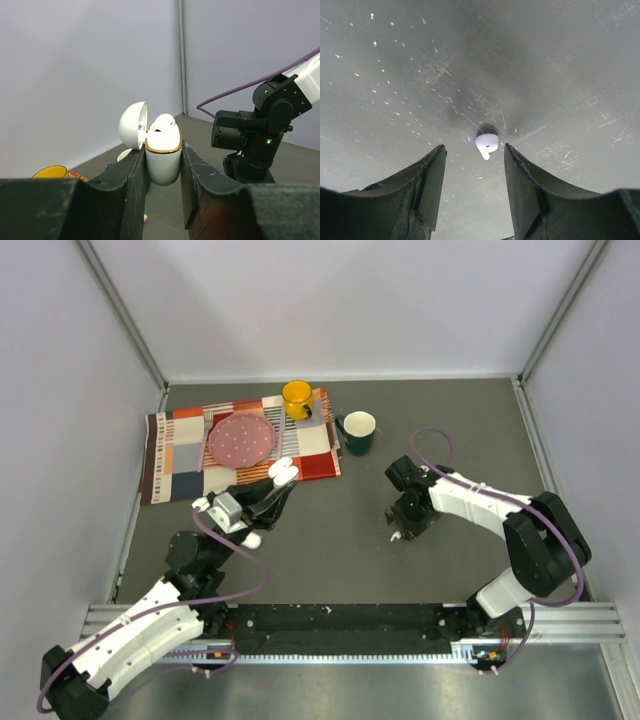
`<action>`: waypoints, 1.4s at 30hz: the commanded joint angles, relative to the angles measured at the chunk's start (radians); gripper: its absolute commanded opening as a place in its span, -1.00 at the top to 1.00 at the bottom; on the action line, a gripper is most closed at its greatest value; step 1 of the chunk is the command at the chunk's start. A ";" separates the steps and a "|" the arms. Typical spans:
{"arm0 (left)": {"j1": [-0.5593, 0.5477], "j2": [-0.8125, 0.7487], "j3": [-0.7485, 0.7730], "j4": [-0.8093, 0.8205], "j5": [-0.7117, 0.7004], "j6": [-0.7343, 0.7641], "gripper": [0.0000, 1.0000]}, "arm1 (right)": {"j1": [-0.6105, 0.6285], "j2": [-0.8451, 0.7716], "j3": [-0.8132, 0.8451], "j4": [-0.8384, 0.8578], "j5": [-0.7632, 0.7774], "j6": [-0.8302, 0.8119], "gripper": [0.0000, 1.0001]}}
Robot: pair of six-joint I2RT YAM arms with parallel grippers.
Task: Insert the wireless bluetooth earbuds into the charging case
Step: Pick up the earbud from the center of the board.
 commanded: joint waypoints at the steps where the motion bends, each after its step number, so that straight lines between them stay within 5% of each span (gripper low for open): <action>1: 0.001 -0.006 -0.010 0.030 -0.020 0.018 1.00 | -0.007 0.005 0.034 0.011 0.003 0.015 0.00; 42: 0.001 0.014 -0.007 0.033 -0.017 0.011 1.00 | -0.008 0.054 -0.001 0.012 0.023 0.035 0.31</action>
